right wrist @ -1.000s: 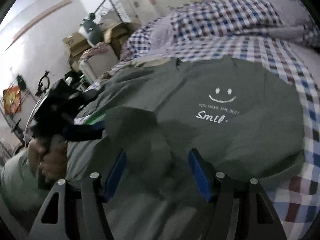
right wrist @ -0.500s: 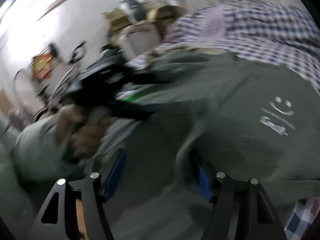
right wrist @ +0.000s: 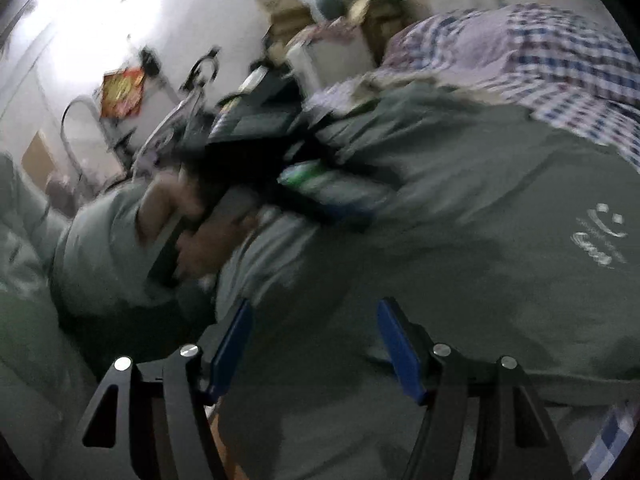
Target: Fold clothes
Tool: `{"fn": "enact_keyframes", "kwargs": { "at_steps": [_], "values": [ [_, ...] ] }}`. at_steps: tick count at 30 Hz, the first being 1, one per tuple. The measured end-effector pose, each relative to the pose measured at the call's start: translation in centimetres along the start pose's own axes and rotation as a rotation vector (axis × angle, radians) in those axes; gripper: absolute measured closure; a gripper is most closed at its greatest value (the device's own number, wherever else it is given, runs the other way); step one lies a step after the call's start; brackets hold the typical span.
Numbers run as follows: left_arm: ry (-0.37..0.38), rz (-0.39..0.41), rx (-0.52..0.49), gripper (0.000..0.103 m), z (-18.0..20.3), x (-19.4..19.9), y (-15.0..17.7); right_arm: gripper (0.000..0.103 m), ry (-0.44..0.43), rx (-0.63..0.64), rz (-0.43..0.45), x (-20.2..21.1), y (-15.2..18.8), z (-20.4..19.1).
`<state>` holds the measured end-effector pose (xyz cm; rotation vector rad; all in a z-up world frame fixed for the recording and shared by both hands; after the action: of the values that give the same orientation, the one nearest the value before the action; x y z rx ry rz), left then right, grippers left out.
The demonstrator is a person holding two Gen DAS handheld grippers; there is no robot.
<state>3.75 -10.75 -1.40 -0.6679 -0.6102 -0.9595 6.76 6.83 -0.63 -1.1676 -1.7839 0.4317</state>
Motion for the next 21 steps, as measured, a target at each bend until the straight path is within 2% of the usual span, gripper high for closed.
{"fn": "enact_keyframes", "kwargs": {
  "at_steps": [4,5,8,10,14,18,21],
  "values": [
    [-0.012,0.023,-0.006,0.028,0.5,-0.2,0.5,0.034,0.117,-0.036,0.199,4.3,-1.4,1.6],
    [-0.017,0.025,-0.005,0.033,0.6,-0.3,0.5,0.034,0.145,-0.049,0.252,5.6,-1.6,1.9],
    [-0.066,0.019,-0.003,0.068,0.7,-0.9,0.4,0.034,0.242,-0.094,0.405,9.2,-2.0,3.2],
    [-0.082,0.02,0.012,0.08,0.5,-1.3,0.3,0.034,0.295,-0.133,0.471,11.0,-1.9,3.8],
    [-0.066,0.048,0.026,0.095,0.5,-1.0,-0.1,0.034,0.431,-0.195,0.537,13.7,-1.0,5.4],
    [-0.01,0.112,0.004,0.096,2.2,0.6,-1.2,0.034,0.584,-0.268,0.577,16.6,0.4,7.6],
    [0.042,0.188,-0.018,0.097,3.9,2.4,-2.5,0.034,0.661,-0.317,0.606,18.4,1.4,8.7]
  ]
}}
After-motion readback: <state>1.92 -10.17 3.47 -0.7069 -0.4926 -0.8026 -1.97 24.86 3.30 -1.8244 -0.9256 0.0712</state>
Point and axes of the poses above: each gripper's, at about its wrist camera, not at the fingertips, and x roughly against the way its jaws point, z to its right, y to its underside, the point moved 5 cm from there along -x, roughly the way its jaws point, and after that the axes turned 15 degrees about -y, right-handed, at the moved point
